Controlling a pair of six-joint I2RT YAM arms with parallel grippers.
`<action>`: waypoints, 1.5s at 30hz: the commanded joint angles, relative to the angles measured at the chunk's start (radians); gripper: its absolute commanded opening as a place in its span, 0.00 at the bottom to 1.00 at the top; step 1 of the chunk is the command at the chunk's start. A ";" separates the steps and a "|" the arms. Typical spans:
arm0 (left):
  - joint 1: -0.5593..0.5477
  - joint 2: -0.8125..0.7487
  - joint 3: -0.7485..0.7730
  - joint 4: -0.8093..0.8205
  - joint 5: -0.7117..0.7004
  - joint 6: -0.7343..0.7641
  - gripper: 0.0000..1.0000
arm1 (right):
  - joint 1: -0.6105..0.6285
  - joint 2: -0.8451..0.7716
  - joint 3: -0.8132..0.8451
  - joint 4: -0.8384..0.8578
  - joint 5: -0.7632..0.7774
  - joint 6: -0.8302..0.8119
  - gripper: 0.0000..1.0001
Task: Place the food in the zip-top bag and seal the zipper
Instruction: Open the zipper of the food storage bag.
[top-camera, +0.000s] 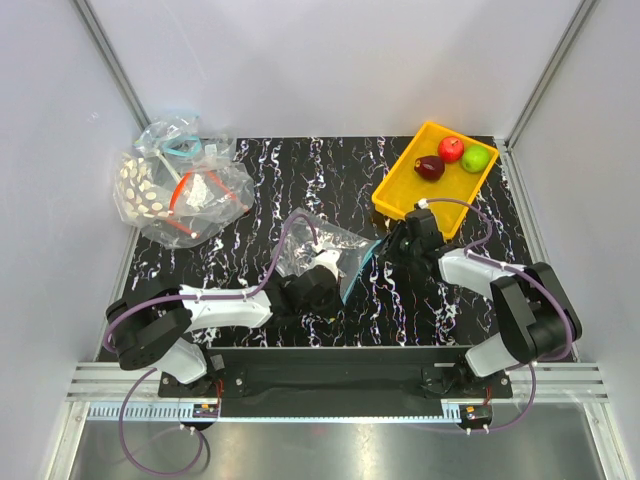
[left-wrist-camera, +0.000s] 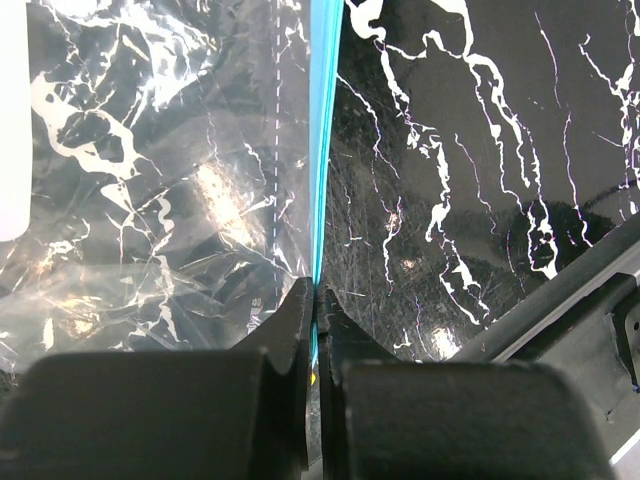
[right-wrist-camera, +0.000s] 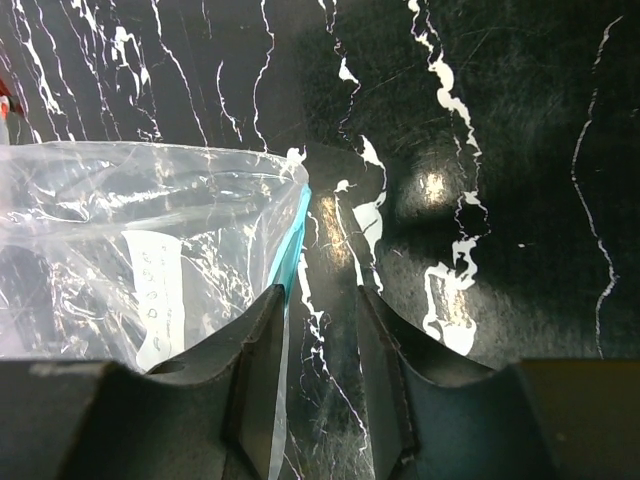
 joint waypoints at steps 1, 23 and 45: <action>-0.013 -0.006 0.003 0.062 -0.001 0.025 0.00 | 0.021 0.024 0.032 0.066 -0.011 0.014 0.41; -0.099 0.060 0.118 -0.018 -0.105 0.176 0.00 | 0.068 0.049 0.000 0.155 -0.069 0.037 0.27; -0.054 -0.118 0.336 -0.358 -0.081 0.172 0.66 | 0.088 -0.221 -0.135 0.141 -0.066 -0.068 0.00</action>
